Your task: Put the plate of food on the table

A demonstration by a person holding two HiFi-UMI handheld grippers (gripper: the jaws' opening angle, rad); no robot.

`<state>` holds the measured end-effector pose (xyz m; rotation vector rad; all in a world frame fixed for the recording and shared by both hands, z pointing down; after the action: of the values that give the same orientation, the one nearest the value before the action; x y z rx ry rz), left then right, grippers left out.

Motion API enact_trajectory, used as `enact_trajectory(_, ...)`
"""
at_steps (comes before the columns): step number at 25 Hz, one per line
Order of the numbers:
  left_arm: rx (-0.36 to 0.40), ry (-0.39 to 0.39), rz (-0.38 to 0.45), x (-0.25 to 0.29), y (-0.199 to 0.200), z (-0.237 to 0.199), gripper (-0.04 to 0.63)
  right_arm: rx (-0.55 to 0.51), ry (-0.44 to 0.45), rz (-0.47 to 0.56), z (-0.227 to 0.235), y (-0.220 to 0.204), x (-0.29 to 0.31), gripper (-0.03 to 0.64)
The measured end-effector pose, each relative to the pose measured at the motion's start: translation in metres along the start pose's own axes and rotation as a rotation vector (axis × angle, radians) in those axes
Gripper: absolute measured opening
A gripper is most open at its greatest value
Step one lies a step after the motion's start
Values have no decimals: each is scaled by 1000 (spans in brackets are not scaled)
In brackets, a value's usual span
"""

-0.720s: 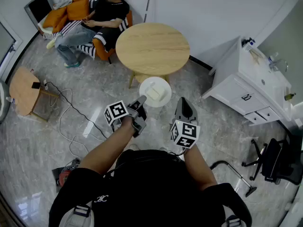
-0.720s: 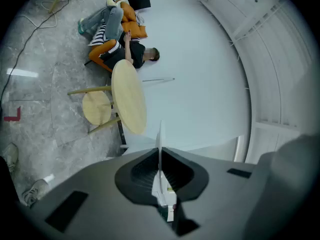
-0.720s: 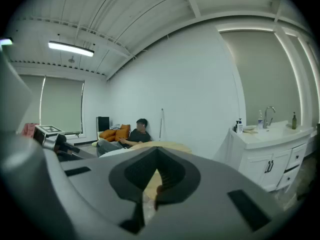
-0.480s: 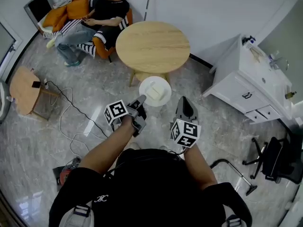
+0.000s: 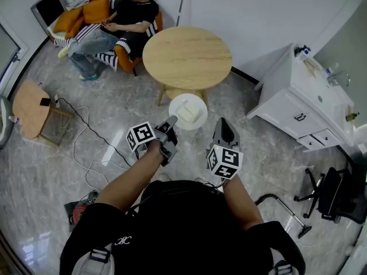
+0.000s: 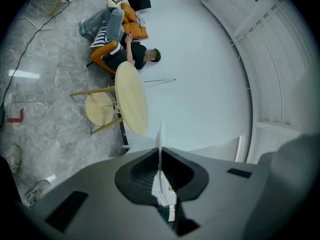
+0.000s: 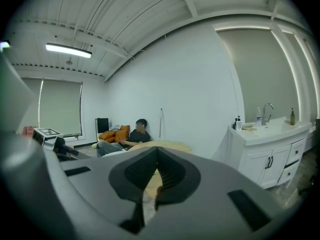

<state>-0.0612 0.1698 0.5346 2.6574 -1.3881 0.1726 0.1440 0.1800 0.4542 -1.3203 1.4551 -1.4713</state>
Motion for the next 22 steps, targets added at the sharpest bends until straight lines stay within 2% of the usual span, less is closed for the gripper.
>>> enact_trajectory(10,-8,-7,-13,-12,13,-7,23,-11,3,-7,-21,1,1,8)
enact_trajectory(22,-12,-5,-68,-32,33,-13,23,11,-56,-25,-56,-3,-13,8)
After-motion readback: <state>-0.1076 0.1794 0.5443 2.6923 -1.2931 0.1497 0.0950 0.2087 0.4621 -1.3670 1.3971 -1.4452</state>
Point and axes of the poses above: the fingertips, and each gripper's own axes: x forward along the fingers, z to its right, y out of its top, the point moved 4 cm from there along -x, backward along the fingers, and after that the axes turned 12 degrees about -x, right-handed, at the moved point
